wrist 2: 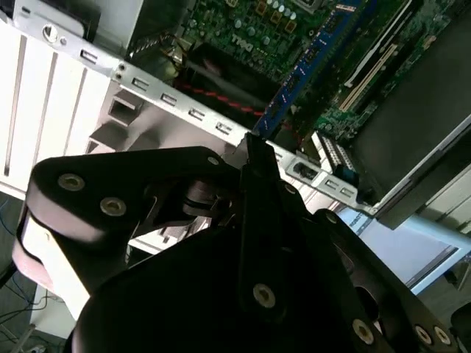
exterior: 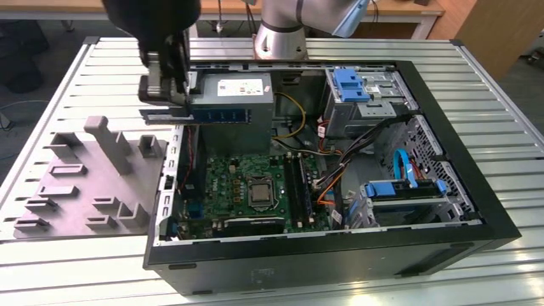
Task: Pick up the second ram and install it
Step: 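Pick up the second ram and move it above second insertion slot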
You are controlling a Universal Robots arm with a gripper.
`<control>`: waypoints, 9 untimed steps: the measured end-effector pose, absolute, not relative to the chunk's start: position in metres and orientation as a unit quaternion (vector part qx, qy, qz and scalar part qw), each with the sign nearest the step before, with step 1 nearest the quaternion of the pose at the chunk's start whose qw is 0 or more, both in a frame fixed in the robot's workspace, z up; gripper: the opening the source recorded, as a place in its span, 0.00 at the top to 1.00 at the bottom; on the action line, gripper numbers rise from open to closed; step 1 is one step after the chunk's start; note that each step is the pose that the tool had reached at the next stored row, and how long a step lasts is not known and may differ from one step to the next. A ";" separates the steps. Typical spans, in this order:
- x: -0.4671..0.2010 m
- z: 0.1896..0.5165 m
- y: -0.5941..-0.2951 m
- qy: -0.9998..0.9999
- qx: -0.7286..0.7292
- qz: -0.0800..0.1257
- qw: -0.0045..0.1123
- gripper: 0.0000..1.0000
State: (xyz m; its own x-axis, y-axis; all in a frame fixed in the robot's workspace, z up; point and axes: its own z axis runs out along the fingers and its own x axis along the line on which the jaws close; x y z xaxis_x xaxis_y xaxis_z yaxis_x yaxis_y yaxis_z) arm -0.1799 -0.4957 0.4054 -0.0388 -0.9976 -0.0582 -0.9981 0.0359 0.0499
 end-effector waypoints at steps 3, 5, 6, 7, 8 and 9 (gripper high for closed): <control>-0.166 0.405 -0.496 0.720 -0.693 0.038 0.004 0.88; -0.157 0.405 -0.496 0.720 -0.693 0.038 0.004 0.88; -0.152 0.405 -0.496 0.720 -0.693 0.038 0.004 0.88; -0.148 0.405 -0.496 0.720 -0.693 0.038 0.004 0.88; -0.143 0.405 -0.496 0.720 -0.693 0.038 0.004 0.88; -0.139 0.405 -0.496 0.720 -0.693 0.038 0.004 0.88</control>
